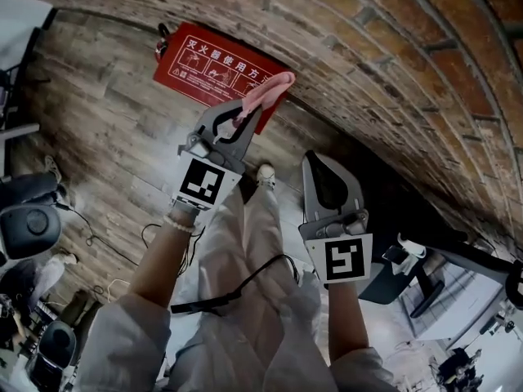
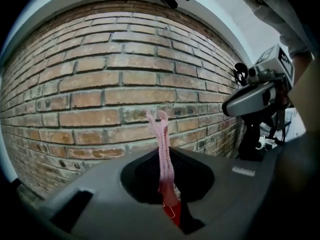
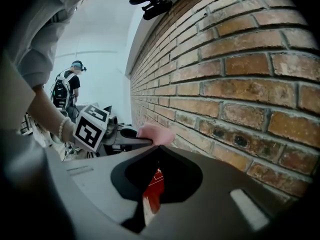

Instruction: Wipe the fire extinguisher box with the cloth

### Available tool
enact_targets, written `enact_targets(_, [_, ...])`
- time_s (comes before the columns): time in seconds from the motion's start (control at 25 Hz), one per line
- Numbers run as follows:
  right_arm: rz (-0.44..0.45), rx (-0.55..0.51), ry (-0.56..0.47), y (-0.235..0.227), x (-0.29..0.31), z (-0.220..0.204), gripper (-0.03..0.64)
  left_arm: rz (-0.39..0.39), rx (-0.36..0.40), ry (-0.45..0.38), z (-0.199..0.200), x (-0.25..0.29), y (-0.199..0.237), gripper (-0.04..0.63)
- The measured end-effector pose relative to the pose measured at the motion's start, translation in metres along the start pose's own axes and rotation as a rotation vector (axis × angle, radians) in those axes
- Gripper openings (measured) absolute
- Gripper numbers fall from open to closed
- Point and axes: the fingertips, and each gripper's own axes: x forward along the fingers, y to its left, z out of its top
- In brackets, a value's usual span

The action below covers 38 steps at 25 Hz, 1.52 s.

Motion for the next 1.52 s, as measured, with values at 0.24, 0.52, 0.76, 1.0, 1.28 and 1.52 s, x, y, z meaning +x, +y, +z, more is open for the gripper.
enact_targets(0.24, [-0.009, 0.011, 0.022, -0.005, 0.007, -0.017, 0.008, -0.074, 0.041, 0.040, -0.030, 0.046, -0.009, 0.011])
enact_targets(0.52, [-0.033, 0.031, 0.045, -0.016, 0.006, -0.036, 0.008, -0.100, 0.043, 0.121, -0.073, 0.081, -0.006, 0.011])
enact_targets(0.76, [-0.030, 0.022, 0.059, -0.016, 0.007, -0.046, 0.007, -0.123, 0.034, 0.167, -0.094, 0.100, -0.008, 0.011])
enact_targets(1.0, [-0.035, 0.033, 0.067, -0.020, 0.010, -0.055, 0.007, -0.127, 0.018, 0.217, -0.114, 0.110, -0.012, 0.011])
enact_targets(1.28, [-0.034, 0.038, 0.063, -0.020, 0.014, -0.056, 0.008, -0.115, 0.049, 0.301, -0.140, 0.118, -0.008, 0.011])
enact_targets(1.52, [-0.026, 0.044, 0.069, -0.016, 0.017, -0.061, 0.008, -0.087, 0.075, 0.342, -0.151, 0.125, 0.003, 0.011])
